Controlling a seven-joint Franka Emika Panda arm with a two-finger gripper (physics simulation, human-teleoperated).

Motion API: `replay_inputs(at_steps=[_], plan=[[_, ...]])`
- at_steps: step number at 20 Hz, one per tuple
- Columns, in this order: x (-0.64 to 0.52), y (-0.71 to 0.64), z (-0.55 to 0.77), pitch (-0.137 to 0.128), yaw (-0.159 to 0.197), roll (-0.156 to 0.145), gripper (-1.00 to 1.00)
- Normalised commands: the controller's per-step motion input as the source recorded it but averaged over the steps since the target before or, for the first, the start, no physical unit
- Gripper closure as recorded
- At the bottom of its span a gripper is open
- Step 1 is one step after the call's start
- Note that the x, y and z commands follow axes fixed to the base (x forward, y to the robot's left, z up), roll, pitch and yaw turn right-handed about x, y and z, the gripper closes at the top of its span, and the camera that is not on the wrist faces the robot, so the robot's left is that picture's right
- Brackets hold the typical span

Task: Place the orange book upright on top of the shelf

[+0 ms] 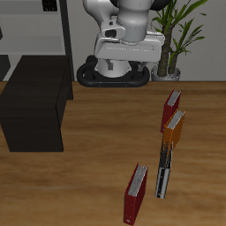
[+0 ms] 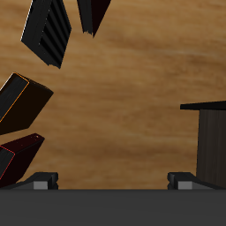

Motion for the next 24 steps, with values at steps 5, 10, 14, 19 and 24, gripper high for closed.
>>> replay_inputs(at_steps=[5, 10, 14, 19, 24], plan=[[0.02, 0.40, 0.04, -0.025, 0.014, 0.053, -1.00], [0.11, 0.31, 0.04, -0.013, -0.011, 0.036, -1.00], [0.12, 0.26, 0.00, -0.001, -0.019, 0.012, -1.00], [0.17, 0.33, -0.05, -0.006, -0.002, 0.014, -1.00], [0.12, 0.25, -0.04, -0.021, 0.007, 0.009, -1.00]])
